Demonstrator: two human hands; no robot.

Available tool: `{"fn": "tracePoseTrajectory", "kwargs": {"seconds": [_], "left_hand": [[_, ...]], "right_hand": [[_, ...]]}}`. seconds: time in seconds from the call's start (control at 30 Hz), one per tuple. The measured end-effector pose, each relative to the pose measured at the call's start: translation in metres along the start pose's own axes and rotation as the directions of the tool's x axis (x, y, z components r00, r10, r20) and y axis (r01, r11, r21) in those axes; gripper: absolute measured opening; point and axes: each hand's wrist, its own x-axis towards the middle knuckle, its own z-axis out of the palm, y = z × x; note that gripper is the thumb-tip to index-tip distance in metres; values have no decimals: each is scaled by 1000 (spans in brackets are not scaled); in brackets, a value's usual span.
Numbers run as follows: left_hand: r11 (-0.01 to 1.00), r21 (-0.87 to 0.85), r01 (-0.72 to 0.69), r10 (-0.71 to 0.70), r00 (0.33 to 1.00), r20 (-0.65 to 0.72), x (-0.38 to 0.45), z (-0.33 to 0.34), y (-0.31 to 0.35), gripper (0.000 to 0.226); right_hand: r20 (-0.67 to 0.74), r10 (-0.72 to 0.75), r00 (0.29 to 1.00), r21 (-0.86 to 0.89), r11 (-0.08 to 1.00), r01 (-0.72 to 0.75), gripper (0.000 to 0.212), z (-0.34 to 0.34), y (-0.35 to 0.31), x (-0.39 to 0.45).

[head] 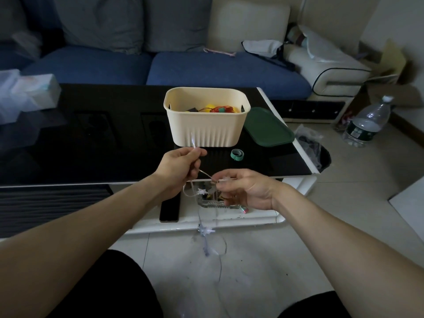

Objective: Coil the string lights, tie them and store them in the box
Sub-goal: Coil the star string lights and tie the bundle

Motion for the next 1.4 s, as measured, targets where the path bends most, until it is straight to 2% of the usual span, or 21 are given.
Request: {"fn": "tracePoseTrajectory", "kwargs": {"seconds": [0.1, 0.2, 0.33, 0.4, 0.47, 0.53, 0.63, 0.73, 0.87, 0.97, 1.1, 1.17, 1.3, 1.4], "left_hand": [[1000, 0, -17, 17, 1000, 7, -3, 0, 2, 20], [992, 80, -94, 96, 995, -33, -7, 0, 4, 20], [955, 235, -183, 224, 961, -161, -8, -12, 10, 20], [927, 313, -205, 287, 926, -245, -8, -23, 13, 19], [913, 347, -216, 322, 903, -285, -9, -33, 15, 20], [915, 343, -213, 318, 903, -288, -10, -38, 16, 22], [939, 290, -185, 265, 926, -268, -12, -39, 19, 20], [935, 328, -134, 207, 958, -197, -17, -39, 22, 17], [934, 331, -134, 181, 976, -117, -20, -36, 25, 16], [950, 276, -146, 181, 978, -104, -22, -30, 24, 14], [972, 170, -159, 179, 978, -107, -23, -24, 21, 14], [971, 170, -170, 190, 975, -112, -25, -23, 23, 13], [961, 204, -189, 212, 972, -97, -30, -27, 26, 18], [955, 220, -200, 217, 975, -54, -33, -28, 28, 24]], "right_hand": [[-5, -18, 1000, -23, 1000, 17, 21, 1, -1, -3], [-81, -102, 992, 112, 988, 110, 6, 1, -2, -6], [-268, -143, 953, 217, 955, 204, 10, -7, -7, -12], [-412, -140, 901, 204, 949, 240, 10, -11, -10, -14], [-548, -143, 824, 126, 960, 250, 2, -15, -10, -17], [-624, -160, 765, 36, 972, 233, 9, -20, -10, -23], [-600, -189, 777, -82, 981, 176, 13, -20, -19, -36], [-588, -235, 774, -224, 967, 124, 12, -18, -31, -46], [-675, -339, 656, -487, 872, -51, 7, -29, -39, -53], [-719, -359, 595, -481, 875, -53, 10, -37, -46, -58], [-767, -422, 484, -451, 891, 61, 10, -38, -55, -61], [-749, -437, 499, -444, 889, 113, 10, -31, -55, -57], [-673, -447, 588, -441, 882, 166, 7, 3, -51, -43], [-589, -440, 678, -465, 870, 161, 20, 27, -47, -30]]}}
